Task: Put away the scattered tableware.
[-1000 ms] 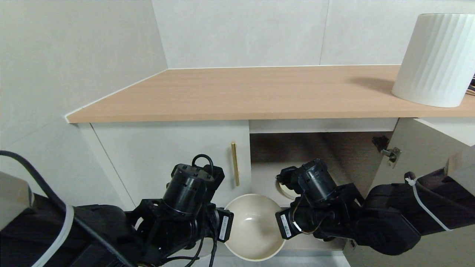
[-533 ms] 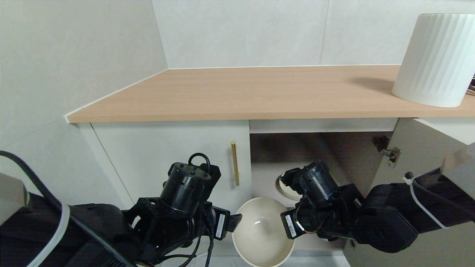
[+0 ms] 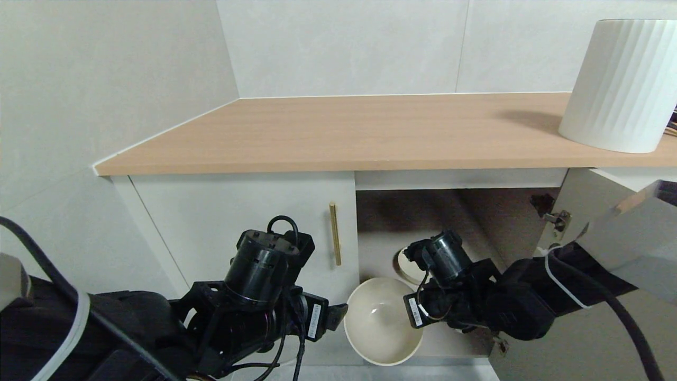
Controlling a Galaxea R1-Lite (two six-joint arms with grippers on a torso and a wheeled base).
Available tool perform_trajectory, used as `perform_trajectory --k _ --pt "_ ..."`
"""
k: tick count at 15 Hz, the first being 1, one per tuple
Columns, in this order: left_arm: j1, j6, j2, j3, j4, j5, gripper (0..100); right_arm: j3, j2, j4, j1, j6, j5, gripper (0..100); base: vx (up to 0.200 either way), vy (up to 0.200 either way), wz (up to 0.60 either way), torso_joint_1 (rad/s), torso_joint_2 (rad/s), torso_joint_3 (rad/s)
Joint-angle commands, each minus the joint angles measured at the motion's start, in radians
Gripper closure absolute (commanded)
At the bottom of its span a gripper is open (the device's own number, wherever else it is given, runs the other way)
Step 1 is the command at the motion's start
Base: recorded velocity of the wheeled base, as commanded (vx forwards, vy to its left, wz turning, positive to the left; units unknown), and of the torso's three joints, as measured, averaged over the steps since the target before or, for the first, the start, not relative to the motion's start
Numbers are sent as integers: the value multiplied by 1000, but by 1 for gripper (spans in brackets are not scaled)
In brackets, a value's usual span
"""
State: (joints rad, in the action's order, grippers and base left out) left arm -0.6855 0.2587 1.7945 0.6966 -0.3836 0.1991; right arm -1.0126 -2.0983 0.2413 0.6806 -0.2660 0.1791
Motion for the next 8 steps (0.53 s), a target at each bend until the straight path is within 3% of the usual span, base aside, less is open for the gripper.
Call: perform_trajectory --k 1,3,8 --pt "0 1 -1 0 -1 -1 0 -23 -51 1 -32 -2 -1 100 0 0 0 0 0 0" --pt "0 1 -3 0 -1 -1 0 -58 -80 20 -64 -12 6 100 0 0 0 0 0 0" --pt "0 1 -7 0 -1 -1 0 -69 -104 239 -130 -96 17 100 0 0 0 0 0 0"
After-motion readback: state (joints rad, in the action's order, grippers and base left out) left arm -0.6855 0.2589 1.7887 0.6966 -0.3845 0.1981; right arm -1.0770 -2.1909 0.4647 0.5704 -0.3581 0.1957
